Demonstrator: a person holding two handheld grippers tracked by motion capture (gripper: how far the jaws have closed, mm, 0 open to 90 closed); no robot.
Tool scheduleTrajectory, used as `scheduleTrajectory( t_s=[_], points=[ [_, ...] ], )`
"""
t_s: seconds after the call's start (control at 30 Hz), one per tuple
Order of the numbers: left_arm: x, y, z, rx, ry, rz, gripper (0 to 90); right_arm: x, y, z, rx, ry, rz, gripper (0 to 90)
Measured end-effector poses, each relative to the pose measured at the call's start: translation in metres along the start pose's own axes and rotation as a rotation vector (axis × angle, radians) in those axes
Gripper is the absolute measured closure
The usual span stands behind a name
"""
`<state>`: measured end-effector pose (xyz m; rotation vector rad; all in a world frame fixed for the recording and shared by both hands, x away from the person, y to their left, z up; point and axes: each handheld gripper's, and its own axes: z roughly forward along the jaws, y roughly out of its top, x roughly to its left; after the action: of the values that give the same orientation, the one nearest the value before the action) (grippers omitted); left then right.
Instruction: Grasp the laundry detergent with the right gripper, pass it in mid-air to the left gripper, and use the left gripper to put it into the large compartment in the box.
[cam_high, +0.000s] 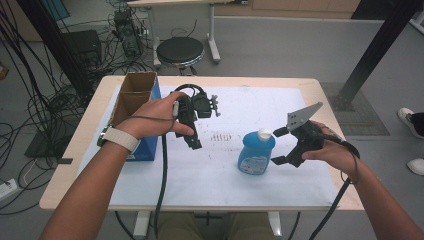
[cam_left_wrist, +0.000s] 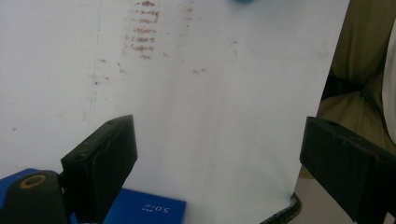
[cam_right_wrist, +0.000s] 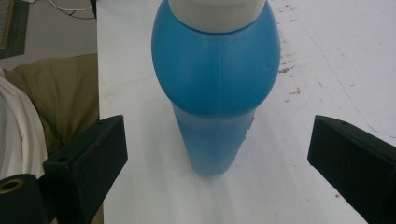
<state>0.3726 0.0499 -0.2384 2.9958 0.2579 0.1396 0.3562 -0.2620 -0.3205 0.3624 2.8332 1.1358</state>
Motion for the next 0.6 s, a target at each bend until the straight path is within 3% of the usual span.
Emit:
scheduleTrajectory(
  t_s=[0.6],
  points=[
    [-0.0002,-0.0012,-0.0003,-0.007,0.004,-0.004,11.5,-0.0002,0.0003,0.0000,0.003,0.003,0.002,4.9]
  ],
)
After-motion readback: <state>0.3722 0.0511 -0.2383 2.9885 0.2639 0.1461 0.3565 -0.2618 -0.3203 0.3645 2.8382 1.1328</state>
